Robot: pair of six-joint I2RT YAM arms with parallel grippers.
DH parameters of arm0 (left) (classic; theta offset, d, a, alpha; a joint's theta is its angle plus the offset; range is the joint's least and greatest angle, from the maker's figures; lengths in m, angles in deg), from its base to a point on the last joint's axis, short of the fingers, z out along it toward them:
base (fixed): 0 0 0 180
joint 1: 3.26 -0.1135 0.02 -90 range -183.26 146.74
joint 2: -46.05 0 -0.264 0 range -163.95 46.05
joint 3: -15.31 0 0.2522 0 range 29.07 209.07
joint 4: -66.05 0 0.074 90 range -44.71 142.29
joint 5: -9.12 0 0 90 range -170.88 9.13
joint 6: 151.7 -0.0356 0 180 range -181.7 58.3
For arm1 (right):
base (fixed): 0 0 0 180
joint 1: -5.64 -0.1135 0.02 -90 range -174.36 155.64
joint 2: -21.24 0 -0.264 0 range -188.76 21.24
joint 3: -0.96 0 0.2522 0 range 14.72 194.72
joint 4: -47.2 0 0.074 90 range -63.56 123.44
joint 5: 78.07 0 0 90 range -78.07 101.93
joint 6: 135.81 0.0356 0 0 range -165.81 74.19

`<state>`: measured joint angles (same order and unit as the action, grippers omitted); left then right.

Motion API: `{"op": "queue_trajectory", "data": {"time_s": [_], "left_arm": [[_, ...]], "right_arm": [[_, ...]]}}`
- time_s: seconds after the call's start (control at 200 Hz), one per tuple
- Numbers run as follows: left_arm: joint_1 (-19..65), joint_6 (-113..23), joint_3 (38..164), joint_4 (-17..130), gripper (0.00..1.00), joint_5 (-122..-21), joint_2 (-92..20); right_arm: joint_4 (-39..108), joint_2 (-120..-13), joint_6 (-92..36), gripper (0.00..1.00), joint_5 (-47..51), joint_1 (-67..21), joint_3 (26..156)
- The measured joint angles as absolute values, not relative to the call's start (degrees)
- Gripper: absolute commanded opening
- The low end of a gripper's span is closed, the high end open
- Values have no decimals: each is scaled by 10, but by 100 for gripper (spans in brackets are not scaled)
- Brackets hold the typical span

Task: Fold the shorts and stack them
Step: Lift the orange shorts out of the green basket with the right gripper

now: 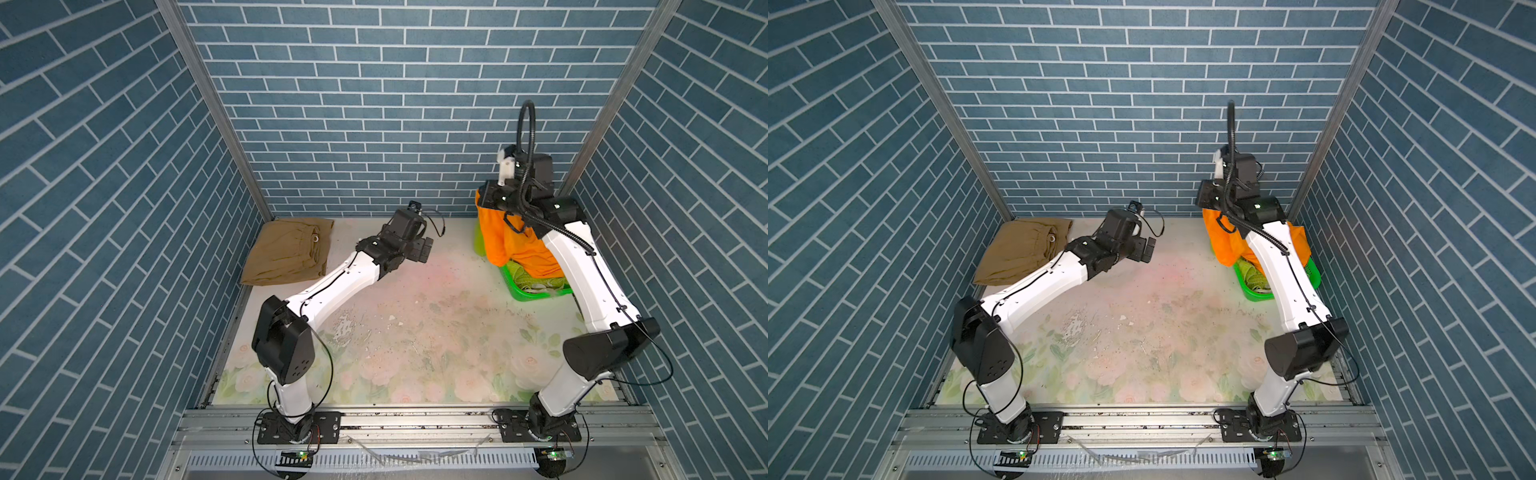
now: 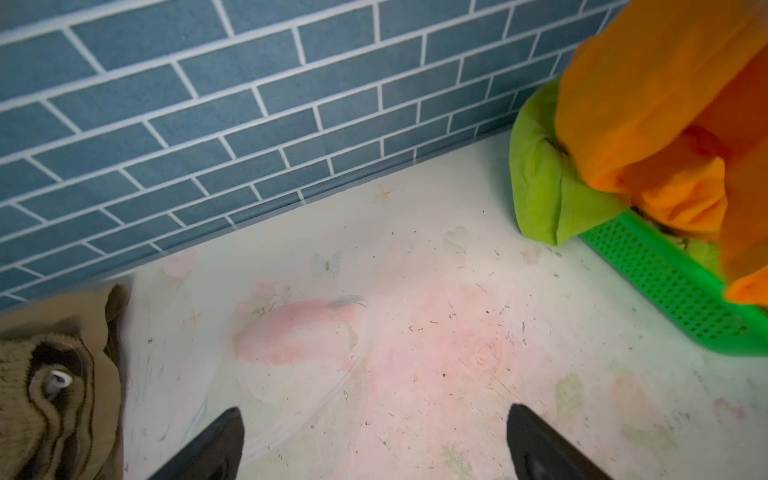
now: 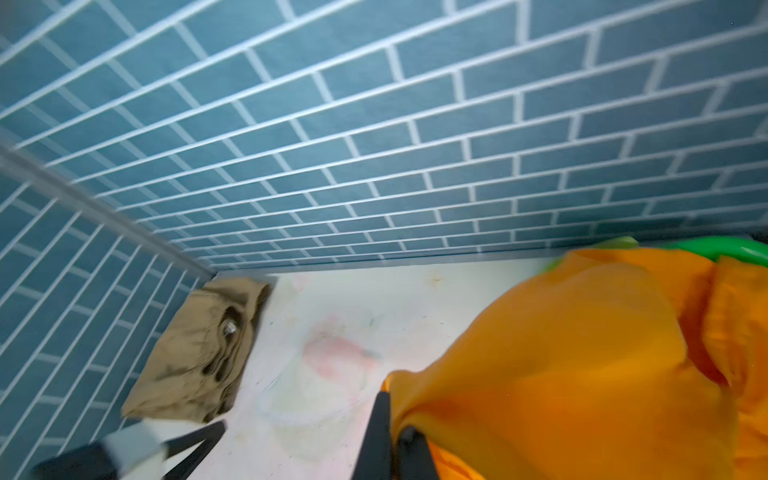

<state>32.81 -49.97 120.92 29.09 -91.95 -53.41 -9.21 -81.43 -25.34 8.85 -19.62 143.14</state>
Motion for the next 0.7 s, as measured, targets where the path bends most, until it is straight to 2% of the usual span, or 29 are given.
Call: {"op": "queue_trajectory", "data": {"time_s": [0.115, 0.19, 0.24, 0.315, 0.435, 0.53, 0.615, 0.7], "left_arm": [[263, -463, 1153, 295, 100, -897, -464], [241, -449, 1124, 295, 100, -896, -419], [237, -443, 1109, 296, 100, -893, -391], [237, -436, 1091, 303, 100, -886, -359], [235, -426, 1070, 311, 100, -875, -342], [233, -415, 1049, 313, 99, -861, -345], [233, -402, 1025, 319, 100, -844, -346], [233, -392, 997, 328, 100, -826, -347]], "right_arm": [[-165, -917, -286, 0, 66, -281, 1704], [-173, -916, -300, 0, 34, -319, 1753], [-164, -882, -307, 0, 19, -337, 1720], [-126, -795, -313, 0, 14, -339, 1584], [-62, -698, -302, 0, 2, -290, 1372], [-11, -688, -269, 21, -19, -237, 1243], [12, -734, -245, 36, -29, -202, 1157], [22, -775, -236, 56, -29, -184, 1065]]}}
